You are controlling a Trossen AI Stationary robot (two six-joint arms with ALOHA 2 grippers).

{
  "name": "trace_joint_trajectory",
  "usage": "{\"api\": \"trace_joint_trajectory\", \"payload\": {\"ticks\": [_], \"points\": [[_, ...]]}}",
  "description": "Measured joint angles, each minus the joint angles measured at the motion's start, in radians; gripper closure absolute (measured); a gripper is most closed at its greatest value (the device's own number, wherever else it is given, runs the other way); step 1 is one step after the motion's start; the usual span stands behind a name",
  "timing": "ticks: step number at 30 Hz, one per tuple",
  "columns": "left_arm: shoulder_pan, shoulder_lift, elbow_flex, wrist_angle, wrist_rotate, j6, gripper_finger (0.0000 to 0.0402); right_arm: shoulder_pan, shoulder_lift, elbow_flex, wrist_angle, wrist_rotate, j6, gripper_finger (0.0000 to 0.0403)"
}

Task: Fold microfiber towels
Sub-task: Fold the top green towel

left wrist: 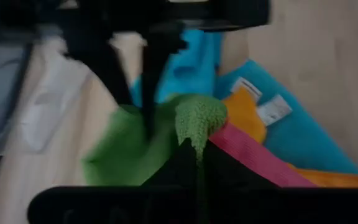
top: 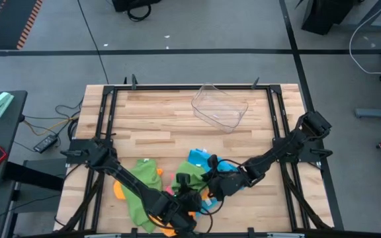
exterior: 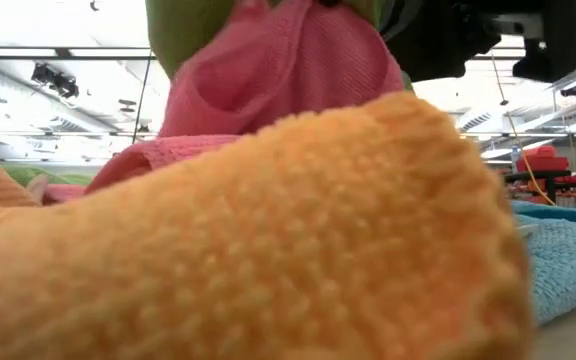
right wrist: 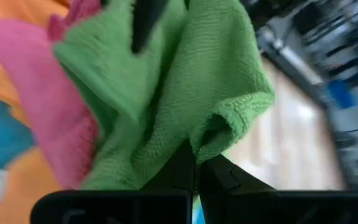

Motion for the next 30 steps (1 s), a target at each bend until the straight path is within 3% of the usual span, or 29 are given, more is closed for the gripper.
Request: {"api": "trace_joint_trajectory", "payload": {"ticks": [3,7,13,24,30], "points": [[0.016,0.0,0.0,0.002,0.054,0.0,0.0365,0.023,-0.019,0.0,0.001,0.086,-0.08,0.0387],[0.028,-0.014,-0.001,0.004,0.059,0.0,0.0355,0.038,-0.045,0.001,-0.019,0.087,-0.083,0.0387],[0.037,0.006,-0.001,0.009,0.061,0.019,0.035,0.041,-0.038,0.001,-0.063,-0.016,0.02,0.0387],[0.039,0.013,-0.001,0.052,0.036,0.056,0.0263,0.041,-0.029,0.0,-0.097,-0.066,0.132,0.0387],[0.036,0.017,-0.001,0.055,0.019,0.09,0.0276,0.038,-0.029,0.0,-0.103,-0.105,0.175,0.0387]]}}
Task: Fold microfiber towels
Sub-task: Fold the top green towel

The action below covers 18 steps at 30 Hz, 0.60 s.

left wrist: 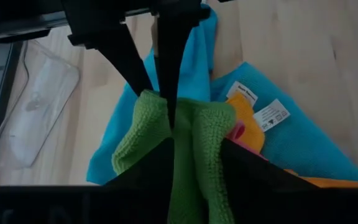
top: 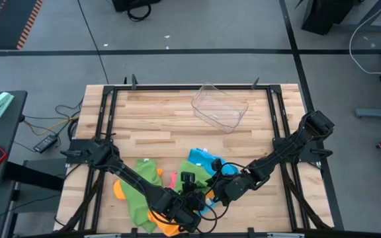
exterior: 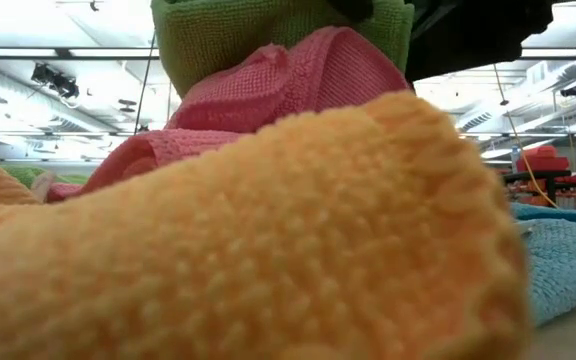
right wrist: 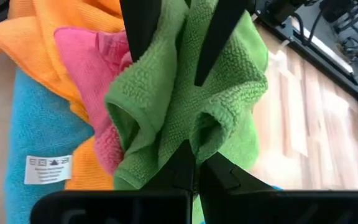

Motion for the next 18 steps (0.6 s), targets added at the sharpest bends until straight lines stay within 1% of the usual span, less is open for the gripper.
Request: {"api": "trace_joint_trajectory", "payload": {"ticks": [4,8,12,18], "points": [[-0.001,0.012,0.0,0.008,-0.001,0.05,0.0303,0.0,0.0,-0.019,0.007,-0.002,0.011,0.0387],[-0.012,0.018,0.0,0.027,-0.013,0.116,0.031,0.0,0.0,-0.048,0.013,-0.002,0.042,0.0387],[-0.018,0.028,0.0,0.038,-0.046,0.157,0.029,0.007,0.002,-0.051,0.041,-0.002,0.042,0.0387],[-0.017,0.059,0.0,0.056,-0.06,0.208,0.0232,0.006,0.046,-0.051,0.06,-0.018,0.03,0.0387]]}}
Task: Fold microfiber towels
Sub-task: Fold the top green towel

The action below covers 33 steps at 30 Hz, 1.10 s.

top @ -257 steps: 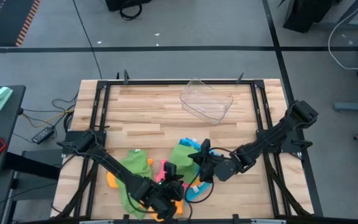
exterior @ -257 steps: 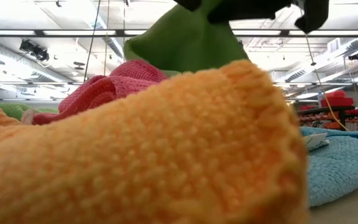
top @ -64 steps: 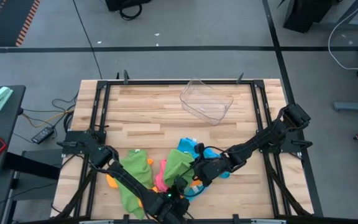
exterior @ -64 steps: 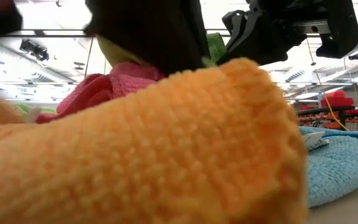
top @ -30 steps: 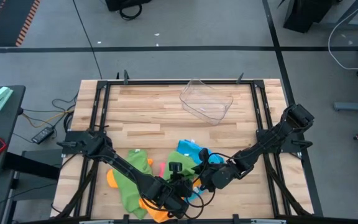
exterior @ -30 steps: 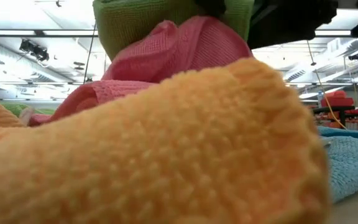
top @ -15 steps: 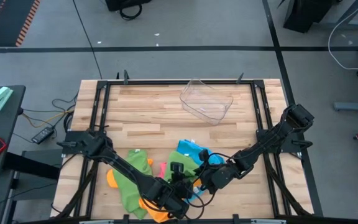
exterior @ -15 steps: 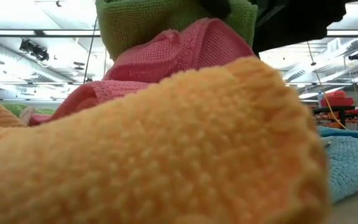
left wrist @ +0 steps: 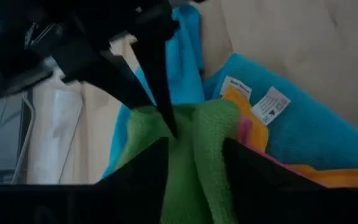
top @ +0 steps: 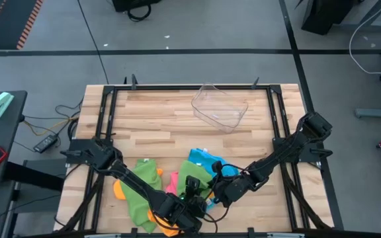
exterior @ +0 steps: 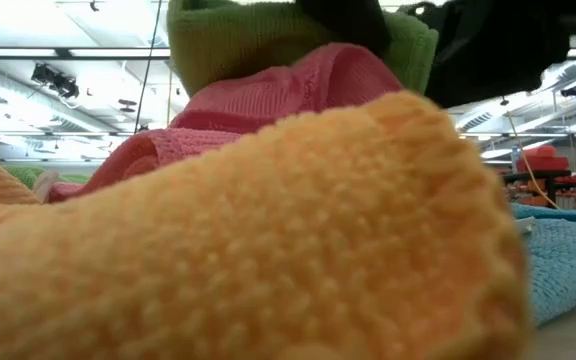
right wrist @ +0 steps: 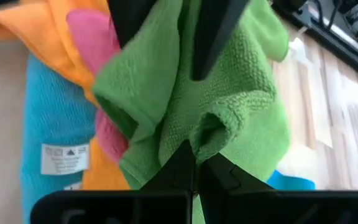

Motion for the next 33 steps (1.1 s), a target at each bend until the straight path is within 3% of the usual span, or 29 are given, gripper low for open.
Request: {"api": "trace_joint_trajectory", "payload": {"ticks": [6,19,33], "points": [[-0.005,0.008,0.0,0.009,-0.059,0.018,0.0208,0.005,0.033,0.0,0.025,0.003,-0.026,0.0387],[0.017,0.008,0.0,0.029,-0.042,0.025,0.0232,0.068,0.03,0.0,0.062,0.01,-0.068,0.0387],[0.023,0.008,0.0,0.074,-0.013,0.116,0.0233,0.051,0.031,0.0,0.067,-0.029,-0.047,0.0387]]}}
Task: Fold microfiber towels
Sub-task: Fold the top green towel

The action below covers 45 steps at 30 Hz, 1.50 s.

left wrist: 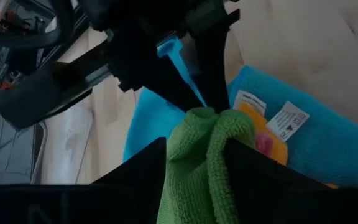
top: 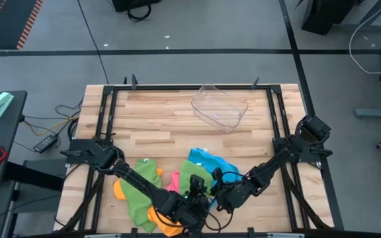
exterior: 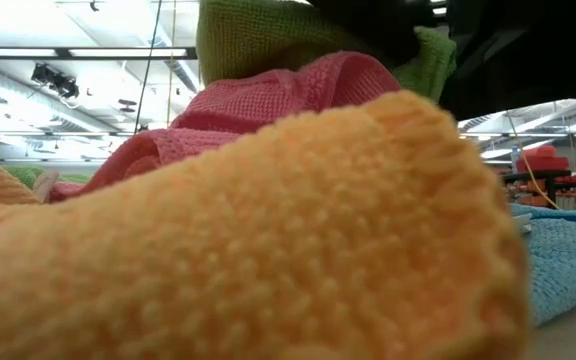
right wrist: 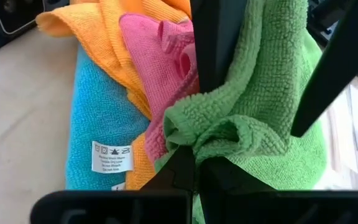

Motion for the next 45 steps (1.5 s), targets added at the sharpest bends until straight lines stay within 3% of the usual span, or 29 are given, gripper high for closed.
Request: {"api": "trace_joint_trajectory", "payload": {"ticks": [19,45], "points": [[0.017,0.0,0.0,-0.005,0.038,0.014,0.0263,-0.001,0.001,0.0,0.013,-0.067,-0.044,0.0387],[0.033,0.0,0.0,-0.048,0.036,-0.038,0.0275,-0.053,0.001,0.0,-0.031,-0.116,-0.015,0.0387]]}}
